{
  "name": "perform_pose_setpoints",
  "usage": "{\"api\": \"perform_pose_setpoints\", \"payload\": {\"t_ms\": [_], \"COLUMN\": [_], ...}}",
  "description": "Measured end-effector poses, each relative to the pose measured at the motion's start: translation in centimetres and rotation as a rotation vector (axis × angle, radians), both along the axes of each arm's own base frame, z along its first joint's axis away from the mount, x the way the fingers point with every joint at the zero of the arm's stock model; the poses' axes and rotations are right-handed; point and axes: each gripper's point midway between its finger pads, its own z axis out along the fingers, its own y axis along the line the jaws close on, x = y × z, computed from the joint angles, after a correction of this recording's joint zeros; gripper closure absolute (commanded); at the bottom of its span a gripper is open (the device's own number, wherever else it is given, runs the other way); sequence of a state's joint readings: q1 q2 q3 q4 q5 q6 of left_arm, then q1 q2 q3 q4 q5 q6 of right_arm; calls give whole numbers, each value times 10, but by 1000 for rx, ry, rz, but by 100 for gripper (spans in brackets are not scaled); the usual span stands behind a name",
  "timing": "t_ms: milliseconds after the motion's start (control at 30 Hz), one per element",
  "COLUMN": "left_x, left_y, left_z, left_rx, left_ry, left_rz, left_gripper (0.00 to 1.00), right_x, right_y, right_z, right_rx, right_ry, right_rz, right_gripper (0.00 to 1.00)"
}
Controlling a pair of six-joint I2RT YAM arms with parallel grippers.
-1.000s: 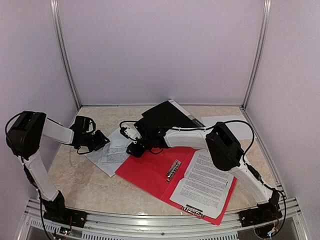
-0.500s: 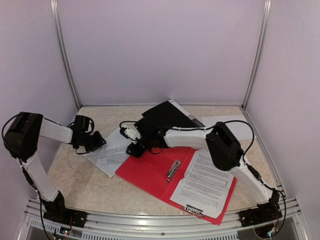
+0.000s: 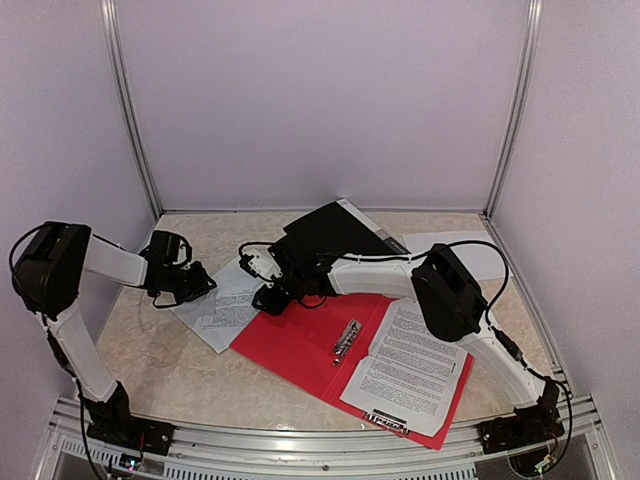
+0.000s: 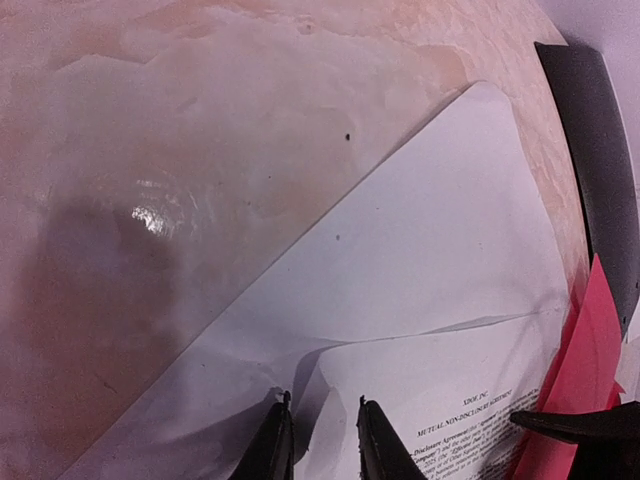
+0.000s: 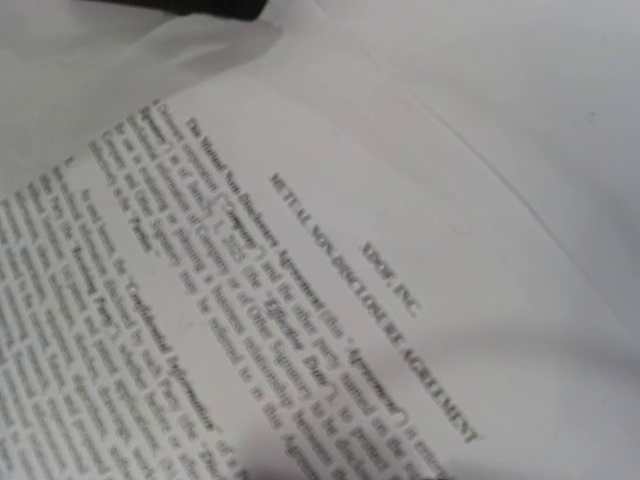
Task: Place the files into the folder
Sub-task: Pick up the file from the center of the board.
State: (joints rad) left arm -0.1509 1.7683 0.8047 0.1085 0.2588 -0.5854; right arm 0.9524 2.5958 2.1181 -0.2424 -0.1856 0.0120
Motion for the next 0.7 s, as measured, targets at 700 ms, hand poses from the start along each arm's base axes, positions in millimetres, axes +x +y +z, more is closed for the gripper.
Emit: {"api": "perform_pose_setpoints", "payload": {"t_ms": [700], "left_x": [-1], "left_y": [11], "left_z": [-3], "left_rx": [78], "left_ry": [-1], "left_rz": [17], "left_gripper": [92], "right_x": [-3], "right_y": [1], "right_z": [0], "right_rx": [7], "right_ry": [11], "right_rz": [14], "right_gripper": [59]}}
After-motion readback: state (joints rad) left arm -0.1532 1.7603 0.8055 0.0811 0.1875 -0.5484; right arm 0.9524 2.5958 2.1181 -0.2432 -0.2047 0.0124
